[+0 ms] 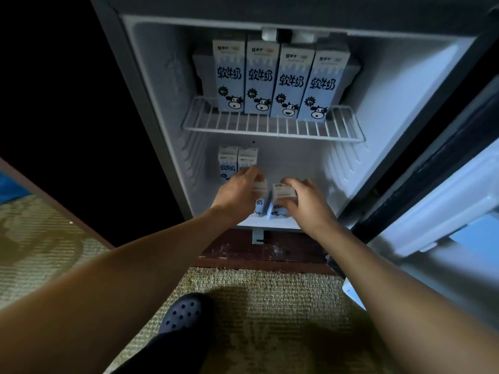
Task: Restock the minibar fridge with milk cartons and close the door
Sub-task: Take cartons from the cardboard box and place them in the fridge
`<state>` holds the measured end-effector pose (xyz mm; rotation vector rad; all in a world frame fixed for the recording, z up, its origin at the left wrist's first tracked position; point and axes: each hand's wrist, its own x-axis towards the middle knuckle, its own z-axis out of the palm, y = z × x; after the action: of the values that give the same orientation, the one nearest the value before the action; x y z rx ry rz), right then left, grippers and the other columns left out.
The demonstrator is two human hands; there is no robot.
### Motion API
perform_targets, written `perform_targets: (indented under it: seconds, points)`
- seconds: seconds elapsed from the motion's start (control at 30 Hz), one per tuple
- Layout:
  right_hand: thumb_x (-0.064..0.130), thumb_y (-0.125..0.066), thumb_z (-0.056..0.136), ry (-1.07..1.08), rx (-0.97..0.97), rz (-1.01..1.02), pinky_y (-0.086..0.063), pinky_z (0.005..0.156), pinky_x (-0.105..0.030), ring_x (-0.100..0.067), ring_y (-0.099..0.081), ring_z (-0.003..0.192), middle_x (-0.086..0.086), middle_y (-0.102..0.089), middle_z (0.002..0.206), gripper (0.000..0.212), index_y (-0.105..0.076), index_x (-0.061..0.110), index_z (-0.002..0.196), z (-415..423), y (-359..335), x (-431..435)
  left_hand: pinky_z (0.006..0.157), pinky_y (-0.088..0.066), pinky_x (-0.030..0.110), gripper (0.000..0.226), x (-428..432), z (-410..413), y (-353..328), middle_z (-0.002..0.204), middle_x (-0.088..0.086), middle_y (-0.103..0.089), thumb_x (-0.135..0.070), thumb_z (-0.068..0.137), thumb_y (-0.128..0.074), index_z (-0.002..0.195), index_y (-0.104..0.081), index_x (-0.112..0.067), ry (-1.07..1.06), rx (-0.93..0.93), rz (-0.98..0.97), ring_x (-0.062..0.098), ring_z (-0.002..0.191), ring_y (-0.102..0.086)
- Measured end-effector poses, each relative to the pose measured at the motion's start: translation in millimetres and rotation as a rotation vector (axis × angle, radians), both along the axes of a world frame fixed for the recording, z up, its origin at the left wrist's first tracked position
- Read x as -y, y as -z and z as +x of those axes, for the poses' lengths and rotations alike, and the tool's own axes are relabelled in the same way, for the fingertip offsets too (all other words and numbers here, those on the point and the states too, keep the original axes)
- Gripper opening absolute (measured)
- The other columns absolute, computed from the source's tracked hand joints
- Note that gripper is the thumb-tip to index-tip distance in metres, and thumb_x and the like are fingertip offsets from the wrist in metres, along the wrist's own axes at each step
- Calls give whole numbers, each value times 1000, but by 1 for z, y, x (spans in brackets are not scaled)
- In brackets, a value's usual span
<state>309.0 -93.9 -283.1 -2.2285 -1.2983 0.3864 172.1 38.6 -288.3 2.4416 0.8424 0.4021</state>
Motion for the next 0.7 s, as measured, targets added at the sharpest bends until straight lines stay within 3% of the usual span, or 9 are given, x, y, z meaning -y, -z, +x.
perform_targets:
  seconds: [0.17, 0.3, 0.4, 0.47, 0.63, 0.7]
  points:
    - [-2, -52, 95, 61, 37, 40, -60, 79, -41, -18, -63, 89, -5, -47, 113, 45, -57, 19, 134, 6, 8, -17, 67, -48, 34, 46, -4, 16, 0, 110, -3, -63, 9, 78, -63, 112, -53, -20, -5, 44, 68, 18, 91, -62]
    - [-3, -52, 93, 132, 35, 61, -60, 76, -41, -5, -59, 82, -3, -47, 110, 44, -58, 20, 130, 16, 10, -32, 87, -43, 35, 39, -11, 33, -2, 113, 4, -63, 0, 82, -71, 116, -60, -15, -44, 101, 245, 24, 106, -55]
    - [4, -54, 94, 174, 61, 56, -57, 79, -45, -25, -64, 92, -7, -50, 116, 40, -58, 22, 130, 26, 8, -44, 105, -30, 38, 34, -20, 47, 1, 109, 2, -67, -6, 80, -74, 110, -62, -16, -62, 111, 355, 25, 113, -53]
    - [9, -56, 95, 203, 92, 44, -56, 80, -47, -33, -64, 97, -9, -53, 119, 36, -59, 23, 128, 32, 10, -51, 108, -25, 39, 32, -29, 57, 2, 108, -2, -67, -9, 81, -74, 108, -61, -20, -55, 87, 376, 22, 115, -52]
    - [2, -50, 87, 195, 116, 51, -58, 75, -47, -31, -69, 95, -4, -52, 120, 48, -57, 27, 127, 41, 18, -61, 91, -15, 28, 28, -51, 73, -1, 112, -7, -61, -12, 87, -69, 107, -56, -26, -28, 24, 252, 17, 116, -49]
    - [1, -48, 88, 170, 123, 67, -58, 75, -48, -32, -69, 97, -5, -50, 122, 49, -56, 25, 129, 43, 20, -67, 102, -17, 35, 27, -53, 74, 1, 107, -9, -63, -15, 86, -71, 104, -54, -26, -48, 9, 274, 17, 114, -53]
